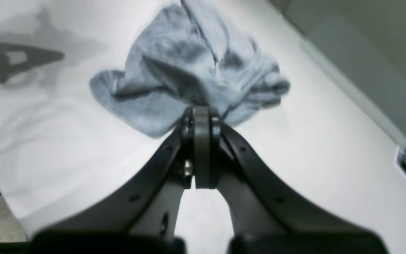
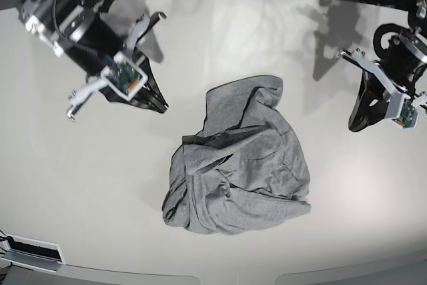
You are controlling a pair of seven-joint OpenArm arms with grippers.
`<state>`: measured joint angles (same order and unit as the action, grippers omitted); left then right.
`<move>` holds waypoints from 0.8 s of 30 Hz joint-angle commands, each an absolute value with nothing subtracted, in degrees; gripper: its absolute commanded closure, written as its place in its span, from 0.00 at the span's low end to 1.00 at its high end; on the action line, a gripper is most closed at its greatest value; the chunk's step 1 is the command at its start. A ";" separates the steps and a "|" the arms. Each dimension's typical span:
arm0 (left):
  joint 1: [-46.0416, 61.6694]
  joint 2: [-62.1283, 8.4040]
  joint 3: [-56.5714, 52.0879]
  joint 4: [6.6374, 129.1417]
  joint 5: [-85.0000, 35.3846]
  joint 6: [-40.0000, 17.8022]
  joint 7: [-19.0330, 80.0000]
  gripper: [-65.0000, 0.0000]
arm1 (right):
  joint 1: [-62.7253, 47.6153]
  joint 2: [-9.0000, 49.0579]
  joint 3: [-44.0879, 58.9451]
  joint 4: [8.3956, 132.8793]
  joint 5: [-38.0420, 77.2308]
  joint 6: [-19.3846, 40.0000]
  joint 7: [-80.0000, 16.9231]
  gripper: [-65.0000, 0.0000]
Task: Layout the t-shirt on the table in an organized manner, then fold the t-shirt properly
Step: 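Move the right gripper to the grey t-shirt and grasp its edge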
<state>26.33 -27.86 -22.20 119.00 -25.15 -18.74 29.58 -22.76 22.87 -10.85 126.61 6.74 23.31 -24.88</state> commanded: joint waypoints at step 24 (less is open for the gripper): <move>12.64 -31.57 -12.43 97.95 -22.94 -24.23 29.76 1.00 | 19.99 8.21 -29.65 72.40 -1.45 22.33 -23.44 0.41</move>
